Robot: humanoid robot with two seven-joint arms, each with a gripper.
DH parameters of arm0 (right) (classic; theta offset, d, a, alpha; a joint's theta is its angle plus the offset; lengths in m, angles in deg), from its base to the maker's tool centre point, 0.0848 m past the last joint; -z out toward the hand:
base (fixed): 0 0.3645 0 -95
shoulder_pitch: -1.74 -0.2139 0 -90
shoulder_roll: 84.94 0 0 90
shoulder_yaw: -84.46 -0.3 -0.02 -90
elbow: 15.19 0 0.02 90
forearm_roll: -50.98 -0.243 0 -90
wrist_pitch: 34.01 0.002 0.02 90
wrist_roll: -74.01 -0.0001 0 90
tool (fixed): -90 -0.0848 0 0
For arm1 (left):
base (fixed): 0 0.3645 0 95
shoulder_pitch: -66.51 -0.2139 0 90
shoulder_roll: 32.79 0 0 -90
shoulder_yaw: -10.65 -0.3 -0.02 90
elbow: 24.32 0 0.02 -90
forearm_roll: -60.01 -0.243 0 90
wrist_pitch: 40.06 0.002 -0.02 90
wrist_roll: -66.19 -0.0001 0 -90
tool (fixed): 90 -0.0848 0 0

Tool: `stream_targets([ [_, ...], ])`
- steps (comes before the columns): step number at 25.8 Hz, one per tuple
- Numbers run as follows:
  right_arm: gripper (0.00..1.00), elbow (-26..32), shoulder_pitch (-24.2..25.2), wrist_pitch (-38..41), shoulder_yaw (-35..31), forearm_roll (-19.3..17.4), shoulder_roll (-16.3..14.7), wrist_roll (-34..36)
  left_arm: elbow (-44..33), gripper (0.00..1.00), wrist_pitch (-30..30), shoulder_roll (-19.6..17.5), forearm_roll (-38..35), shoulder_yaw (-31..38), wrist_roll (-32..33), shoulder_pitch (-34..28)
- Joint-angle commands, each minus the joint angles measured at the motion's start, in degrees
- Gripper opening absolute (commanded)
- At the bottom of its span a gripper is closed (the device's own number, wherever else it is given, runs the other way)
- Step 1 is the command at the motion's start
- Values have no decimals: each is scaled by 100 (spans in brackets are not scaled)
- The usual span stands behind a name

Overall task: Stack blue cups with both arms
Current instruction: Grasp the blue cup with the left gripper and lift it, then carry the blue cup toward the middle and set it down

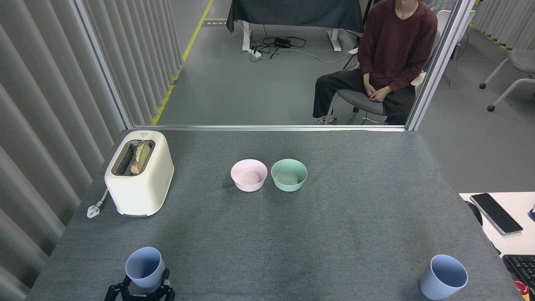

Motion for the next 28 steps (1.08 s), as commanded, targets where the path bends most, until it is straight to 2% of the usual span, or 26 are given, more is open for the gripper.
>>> stream_targets([
  [1,100,1,1,-1,5,-7,0,2,74,12,-9,-9,-208,-36,-6,70],
  [5,100,-8,1,-1,32,-78,0,2,-383,13,-132,61,-217,-265,64,70],
  [10,100,1,-8,-1,40,-69,0,-7,-576,15,-203,53,-305,-2102,73,500],
  [13,100,1,-8,16,-21,-69,0,-16,-374,17,-264,61,-349,-2875,73,975],
  [16,100,1,-8,16,-39,-69,0,-16,-207,17,-317,132,-437,-3429,73,1116],
  [20,100,1,-8,16,-39,-69,0,-24,13,17,-352,501,-727,-3736,73,1124],
  [23,100,1,-17,16,-39,-69,0,-24,399,23,-405,861,-964,-3886,38,1151],
  [25,100,1,-17,25,-39,-69,9,-24,610,35,-405,1037,-1026,-3895,29,1265],
  [28,100,1,-17,16,-48,-69,9,-24,751,77,-423,1151,-1026,-3895,3,1318],
])
